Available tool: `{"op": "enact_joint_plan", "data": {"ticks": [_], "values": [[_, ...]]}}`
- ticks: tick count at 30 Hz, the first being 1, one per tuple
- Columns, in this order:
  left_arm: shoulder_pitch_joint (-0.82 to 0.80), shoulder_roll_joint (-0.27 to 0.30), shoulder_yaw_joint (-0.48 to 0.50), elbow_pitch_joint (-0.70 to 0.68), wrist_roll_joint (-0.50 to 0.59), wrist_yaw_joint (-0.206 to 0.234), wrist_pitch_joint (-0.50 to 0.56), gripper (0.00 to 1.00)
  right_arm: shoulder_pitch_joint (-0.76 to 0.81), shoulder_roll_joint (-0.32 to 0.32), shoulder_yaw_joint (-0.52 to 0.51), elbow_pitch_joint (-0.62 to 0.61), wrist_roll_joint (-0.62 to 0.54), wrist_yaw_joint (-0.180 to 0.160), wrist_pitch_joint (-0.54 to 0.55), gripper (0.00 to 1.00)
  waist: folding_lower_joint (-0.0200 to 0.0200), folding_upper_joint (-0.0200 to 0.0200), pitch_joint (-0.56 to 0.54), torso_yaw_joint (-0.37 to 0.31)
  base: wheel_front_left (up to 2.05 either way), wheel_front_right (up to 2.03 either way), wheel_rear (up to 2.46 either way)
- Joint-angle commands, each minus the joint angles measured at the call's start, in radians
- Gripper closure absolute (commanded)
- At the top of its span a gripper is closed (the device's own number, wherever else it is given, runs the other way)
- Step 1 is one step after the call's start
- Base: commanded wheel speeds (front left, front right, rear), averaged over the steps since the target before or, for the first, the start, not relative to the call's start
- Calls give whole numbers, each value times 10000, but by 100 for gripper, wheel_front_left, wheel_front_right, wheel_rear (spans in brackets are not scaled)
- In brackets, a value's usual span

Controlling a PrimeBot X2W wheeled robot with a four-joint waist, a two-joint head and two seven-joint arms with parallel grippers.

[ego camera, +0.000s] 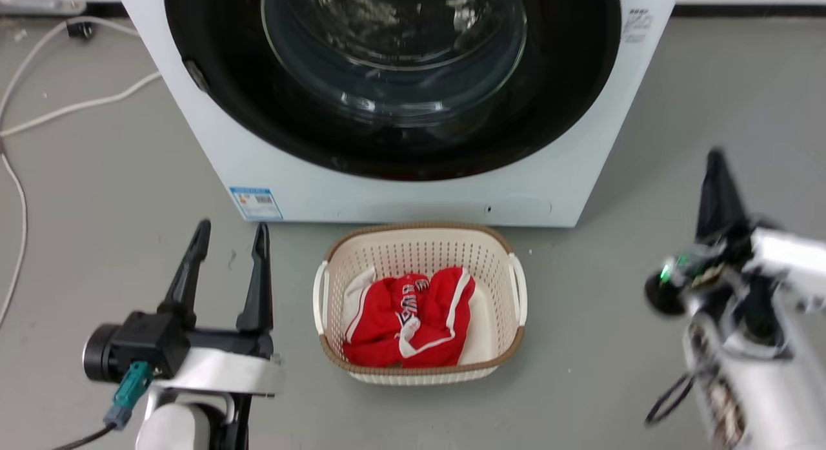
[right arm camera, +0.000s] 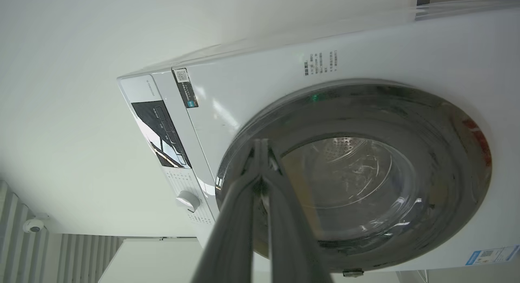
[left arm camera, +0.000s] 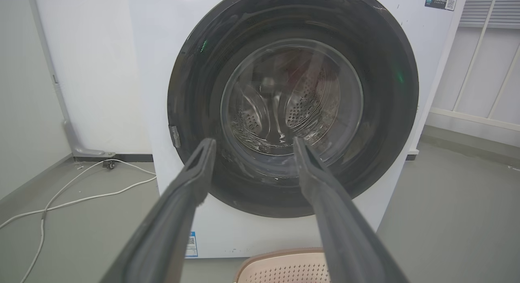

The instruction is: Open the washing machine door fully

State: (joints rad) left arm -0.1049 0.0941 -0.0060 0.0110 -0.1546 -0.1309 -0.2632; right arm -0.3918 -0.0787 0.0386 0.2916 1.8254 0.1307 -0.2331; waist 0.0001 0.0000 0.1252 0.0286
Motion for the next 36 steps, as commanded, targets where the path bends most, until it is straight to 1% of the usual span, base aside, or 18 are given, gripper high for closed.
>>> {"op": "enact_joint_plan", "data": {"ticks": [1, 5, 6, 9, 14, 18, 22, 26, 30, 36], "values": [[-229, 49, -54, -82, -48, 1, -22, 0, -639, -288, -75, 367, 299, 0, 230, 100, -1, 0, 389, 83, 0, 0, 0], [-581, 101, -92, -299, -131, 2, -22, 0, -2224, -1090, 181, 1614, 695, 0, 740, 100, -1, 0, 933, 124, 0, 0, 0], [-581, 101, -92, -299, -131, 2, -22, 0, -2224, -1090, 181, 1614, 695, 0, 740, 100, -1, 0, 933, 124, 0, 0, 0], [-839, 173, -198, -512, -192, 2, -22, 0, -3406, -1719, 502, 2566, 781, 2, 1028, 100, -1, 0, 1359, 159, 0, 0, 0], [-1227, 285, -260, -732, -269, 2, -22, 0, -5438, -2504, 1310, 4162, 757, 2, 1609, 100, -1, 0, 1977, 225, 0, 0, 0], [-1506, 372, -286, -909, -336, 2, -22, 0, -6995, -2850, 2234, 5245, 429, 0, 2270, 100, -1, 0, 2467, 264, 0, 0, 0], [-1825, 415, -333, -1037, -408, 1, -22, 0, -8362, -2952, 3094, 6195, 143, 0, 3100, 100, -1, 0, 2863, 329, 0, 0, 0], [-2060, 423, -375, -1140, -453, 2, -22, 0, -9406, -2835, 3734, 7055, -123, 0, 3721, 100, -1, 0, 3143, 416, 0, 0, 0], [-2203, 431, -438, -1174, -528, 2, -22, 0, -10108, -2752, 4089, 7690, -259, 0, 4103, 100, -1, 0, 3335, 525, 0, 0, 0], [-2320, 461, -390, -1144, -552, 2, -22, 0, -10713, -2589, 4364, 8172, -278, 0, 4649, 100, -1, 0, 3556, 603, 0, 0, 0]]}}
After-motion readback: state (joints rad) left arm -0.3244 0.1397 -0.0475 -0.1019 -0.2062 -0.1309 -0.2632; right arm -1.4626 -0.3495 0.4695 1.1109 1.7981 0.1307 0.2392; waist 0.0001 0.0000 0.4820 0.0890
